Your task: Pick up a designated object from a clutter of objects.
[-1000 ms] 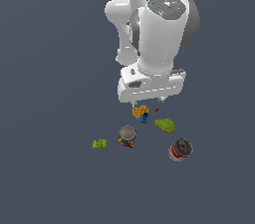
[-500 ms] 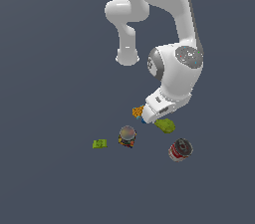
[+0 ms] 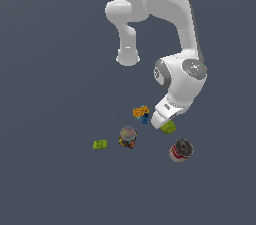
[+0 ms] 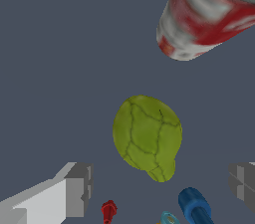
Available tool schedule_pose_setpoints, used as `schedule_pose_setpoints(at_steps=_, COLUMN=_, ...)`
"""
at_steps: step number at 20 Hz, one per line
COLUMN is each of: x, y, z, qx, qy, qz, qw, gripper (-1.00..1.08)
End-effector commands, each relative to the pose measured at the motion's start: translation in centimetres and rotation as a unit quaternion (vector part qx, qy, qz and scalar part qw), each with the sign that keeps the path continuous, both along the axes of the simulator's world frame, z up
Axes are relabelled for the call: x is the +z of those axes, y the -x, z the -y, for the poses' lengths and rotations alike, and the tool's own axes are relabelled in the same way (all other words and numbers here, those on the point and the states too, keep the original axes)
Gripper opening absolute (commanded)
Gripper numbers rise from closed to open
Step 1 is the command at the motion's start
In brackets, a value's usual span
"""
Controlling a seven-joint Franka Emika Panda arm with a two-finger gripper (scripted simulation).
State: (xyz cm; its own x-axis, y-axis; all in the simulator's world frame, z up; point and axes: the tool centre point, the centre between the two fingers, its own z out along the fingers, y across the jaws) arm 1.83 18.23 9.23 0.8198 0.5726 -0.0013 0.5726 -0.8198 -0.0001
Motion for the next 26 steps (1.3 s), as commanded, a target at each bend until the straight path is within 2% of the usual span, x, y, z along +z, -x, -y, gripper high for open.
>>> schedule_pose_setpoints(at_steps=1, x=0.0, y=0.0, z=0.0, qx=0.0, qy=0.0, qz=0.0, qw=1.0, gripper=1.0)
schedule_pose_setpoints(at_steps=19, x=-5.1, y=0.0, z=-0.1, qx=0.003, qy=0.0, qz=0.001, qw=1.0, gripper=1.0)
schedule_pose_setpoints(at_steps=20, x=-5.1, y=0.0, z=-0.1, qx=0.003, qy=0.0, qz=0.001, qw=1.0, gripper=-1.0)
schedule_pose_setpoints(at_steps=26, x=-5.1, y=0.0, z=-0.1, qx=0.003, qy=0.0, qz=0.001, qw=1.0, gripper=-1.0)
